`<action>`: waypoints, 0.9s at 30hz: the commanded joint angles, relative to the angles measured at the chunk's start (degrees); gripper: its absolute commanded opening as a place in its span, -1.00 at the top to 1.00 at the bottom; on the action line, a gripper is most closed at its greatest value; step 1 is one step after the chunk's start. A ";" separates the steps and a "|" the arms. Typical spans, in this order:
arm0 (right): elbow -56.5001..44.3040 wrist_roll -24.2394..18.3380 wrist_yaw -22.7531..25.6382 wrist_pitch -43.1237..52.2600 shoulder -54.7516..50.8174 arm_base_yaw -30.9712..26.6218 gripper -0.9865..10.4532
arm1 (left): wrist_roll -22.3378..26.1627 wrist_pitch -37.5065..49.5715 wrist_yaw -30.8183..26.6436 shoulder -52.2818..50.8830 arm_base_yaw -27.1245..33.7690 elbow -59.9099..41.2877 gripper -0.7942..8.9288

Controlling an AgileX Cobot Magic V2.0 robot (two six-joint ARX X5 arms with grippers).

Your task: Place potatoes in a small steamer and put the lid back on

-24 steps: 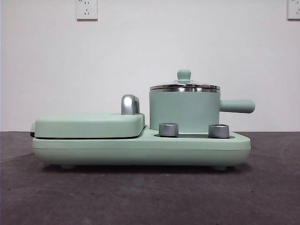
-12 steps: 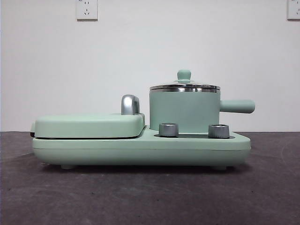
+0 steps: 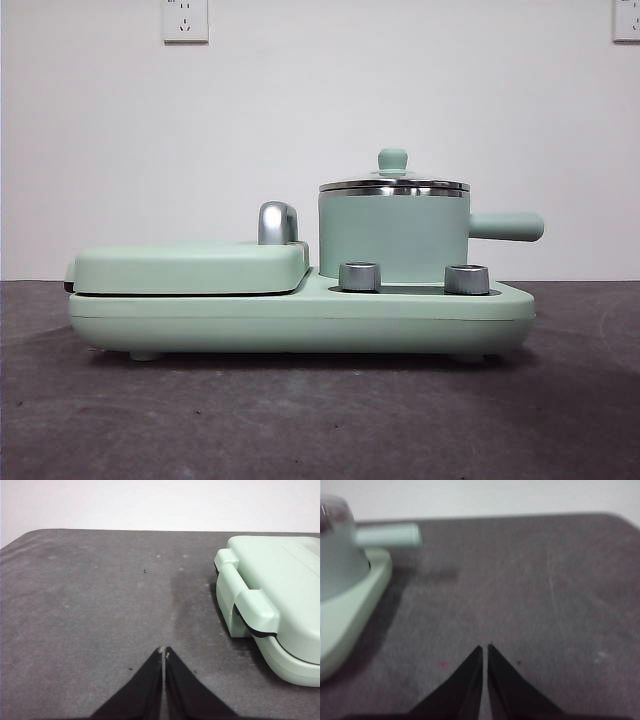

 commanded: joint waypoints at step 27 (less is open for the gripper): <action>-6.78 -3.41 1.53 7.43 -4.13 0.33 0.80 | 0.74 -0.28 0.07 -0.09 -0.02 -1.11 0.82</action>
